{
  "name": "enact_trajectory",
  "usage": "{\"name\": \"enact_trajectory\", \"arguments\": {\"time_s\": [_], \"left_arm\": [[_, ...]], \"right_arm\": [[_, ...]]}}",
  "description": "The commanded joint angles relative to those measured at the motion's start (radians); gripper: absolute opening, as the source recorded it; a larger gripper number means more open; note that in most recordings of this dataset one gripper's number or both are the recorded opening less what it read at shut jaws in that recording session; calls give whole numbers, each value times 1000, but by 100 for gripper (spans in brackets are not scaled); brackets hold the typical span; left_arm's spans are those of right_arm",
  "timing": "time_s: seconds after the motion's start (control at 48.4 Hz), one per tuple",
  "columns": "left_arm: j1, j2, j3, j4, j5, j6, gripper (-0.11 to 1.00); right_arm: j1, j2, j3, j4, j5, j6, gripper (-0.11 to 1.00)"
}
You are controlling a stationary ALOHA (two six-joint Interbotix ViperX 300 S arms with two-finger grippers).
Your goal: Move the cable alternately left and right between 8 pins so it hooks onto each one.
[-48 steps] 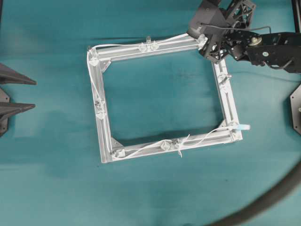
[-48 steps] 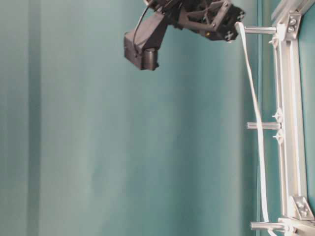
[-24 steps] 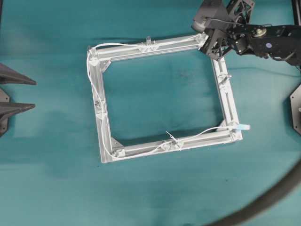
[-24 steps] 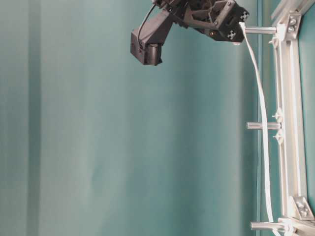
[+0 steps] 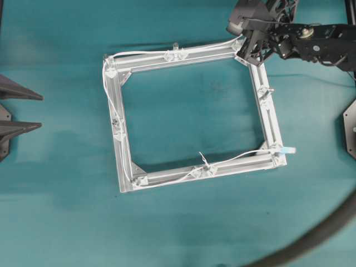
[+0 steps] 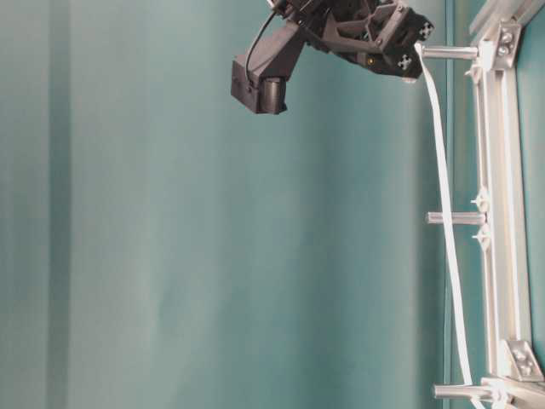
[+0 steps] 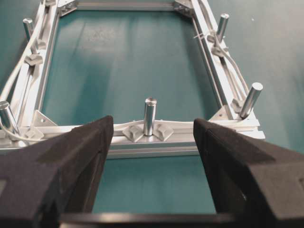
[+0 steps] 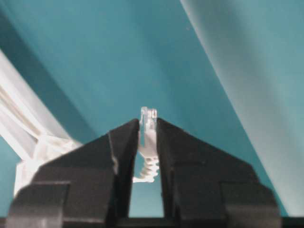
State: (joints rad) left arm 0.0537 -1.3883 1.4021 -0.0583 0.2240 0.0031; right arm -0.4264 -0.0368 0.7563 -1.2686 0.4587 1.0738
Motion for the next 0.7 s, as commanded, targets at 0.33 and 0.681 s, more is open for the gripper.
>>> {"name": "enact_trajectory", "arguments": {"time_s": [0.33,0.681], "left_arm": [[-2,9,-11,3,-6,5,69],[-2,9,-11,3,-5,5,69]], "right_arm": [[-14,-14,28,14,-31,9,14],[-11,-66,123,63,-179,213,14]]}}
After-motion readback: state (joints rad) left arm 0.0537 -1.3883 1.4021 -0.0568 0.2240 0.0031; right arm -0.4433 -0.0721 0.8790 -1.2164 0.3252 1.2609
